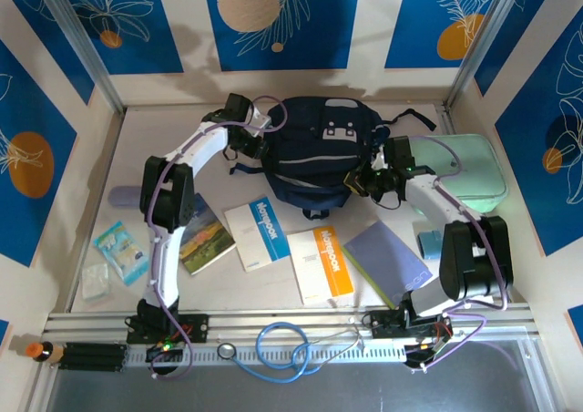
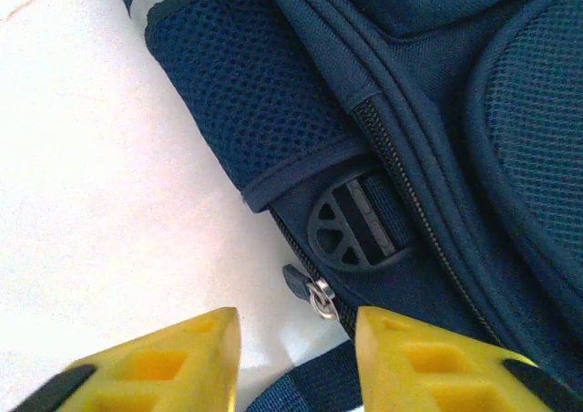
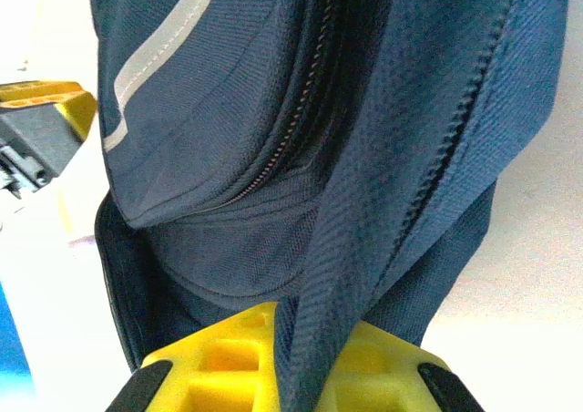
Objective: Pack the student bag
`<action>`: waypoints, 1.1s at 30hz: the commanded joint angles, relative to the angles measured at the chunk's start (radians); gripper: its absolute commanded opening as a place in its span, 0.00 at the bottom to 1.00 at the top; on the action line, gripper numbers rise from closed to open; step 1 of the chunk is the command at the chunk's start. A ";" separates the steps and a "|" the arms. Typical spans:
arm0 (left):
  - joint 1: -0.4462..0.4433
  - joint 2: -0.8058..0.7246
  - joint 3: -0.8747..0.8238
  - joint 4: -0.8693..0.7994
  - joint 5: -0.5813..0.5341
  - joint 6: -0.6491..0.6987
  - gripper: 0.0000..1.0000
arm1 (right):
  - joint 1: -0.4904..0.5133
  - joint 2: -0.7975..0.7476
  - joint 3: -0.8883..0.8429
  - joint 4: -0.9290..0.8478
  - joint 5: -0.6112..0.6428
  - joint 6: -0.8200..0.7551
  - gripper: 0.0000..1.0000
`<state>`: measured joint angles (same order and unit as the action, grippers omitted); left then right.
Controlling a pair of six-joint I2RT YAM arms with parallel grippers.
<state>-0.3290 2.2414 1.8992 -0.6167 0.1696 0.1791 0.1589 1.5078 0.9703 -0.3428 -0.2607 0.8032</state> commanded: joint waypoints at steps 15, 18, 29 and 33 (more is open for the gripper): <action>0.022 -0.658 -0.677 0.048 -0.344 -0.431 0.94 | 0.131 -0.029 0.174 -0.150 0.416 -0.157 0.61; 0.037 -0.760 -0.776 0.050 -0.356 -0.538 1.00 | 0.201 -0.032 0.191 -0.144 0.445 -0.183 0.68; 0.077 -0.794 -0.982 0.034 -0.178 -0.696 0.96 | 0.421 0.171 0.320 -0.092 0.369 -0.210 0.72; 0.077 -0.738 -1.009 0.090 -0.086 -0.729 0.93 | 0.477 0.222 0.364 -0.087 0.378 -0.219 0.72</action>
<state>-0.2592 1.4742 0.9100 -0.5690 -0.0162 -0.5022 0.6086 1.7149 1.2835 -0.4370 0.1379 0.6117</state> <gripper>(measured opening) 0.928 0.722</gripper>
